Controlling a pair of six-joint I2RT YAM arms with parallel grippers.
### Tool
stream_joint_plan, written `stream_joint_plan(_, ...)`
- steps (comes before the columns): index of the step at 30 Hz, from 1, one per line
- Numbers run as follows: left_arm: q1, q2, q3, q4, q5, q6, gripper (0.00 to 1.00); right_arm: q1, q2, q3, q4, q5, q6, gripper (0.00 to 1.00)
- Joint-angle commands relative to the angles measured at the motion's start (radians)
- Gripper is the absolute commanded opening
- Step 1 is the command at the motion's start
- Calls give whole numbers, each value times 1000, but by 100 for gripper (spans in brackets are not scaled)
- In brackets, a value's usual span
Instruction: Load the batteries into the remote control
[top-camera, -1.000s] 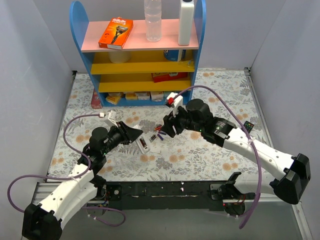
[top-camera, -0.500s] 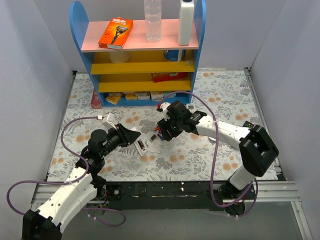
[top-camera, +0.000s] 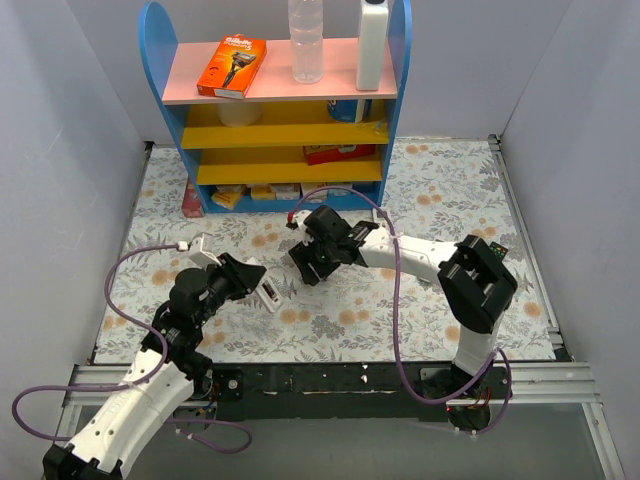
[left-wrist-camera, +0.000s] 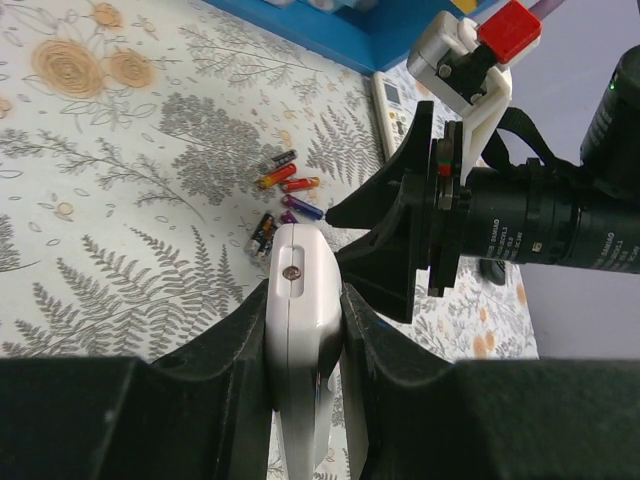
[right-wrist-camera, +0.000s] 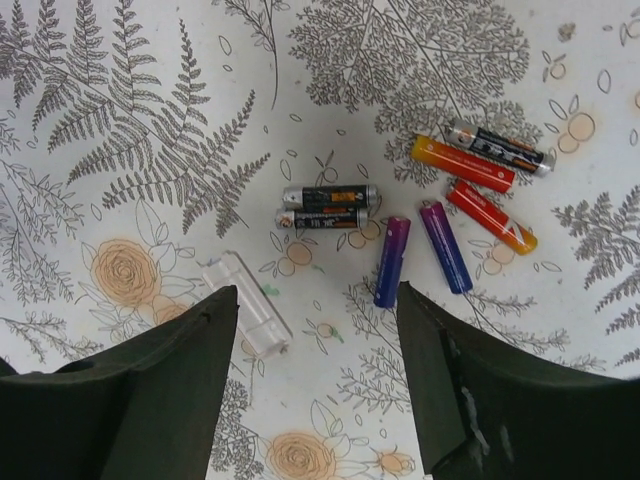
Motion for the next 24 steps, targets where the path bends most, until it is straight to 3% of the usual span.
stream_joint_plan(1,-3,-33,25,-76,-99,-14,0,18,51,85,13,45,-13,73)
stream_joint_plan(11,-3,-53,42,-131,-113,-23,0,52,136,148,-30,102,-50,76)
stream_joint_plan(18,-3,-79,36,-148,-119,-31,0,86,163,174,-47,139,-71,68)
stream_joint_plan(24,-4,-84,36,-155,-111,-36,0,95,188,185,-65,161,-71,67)
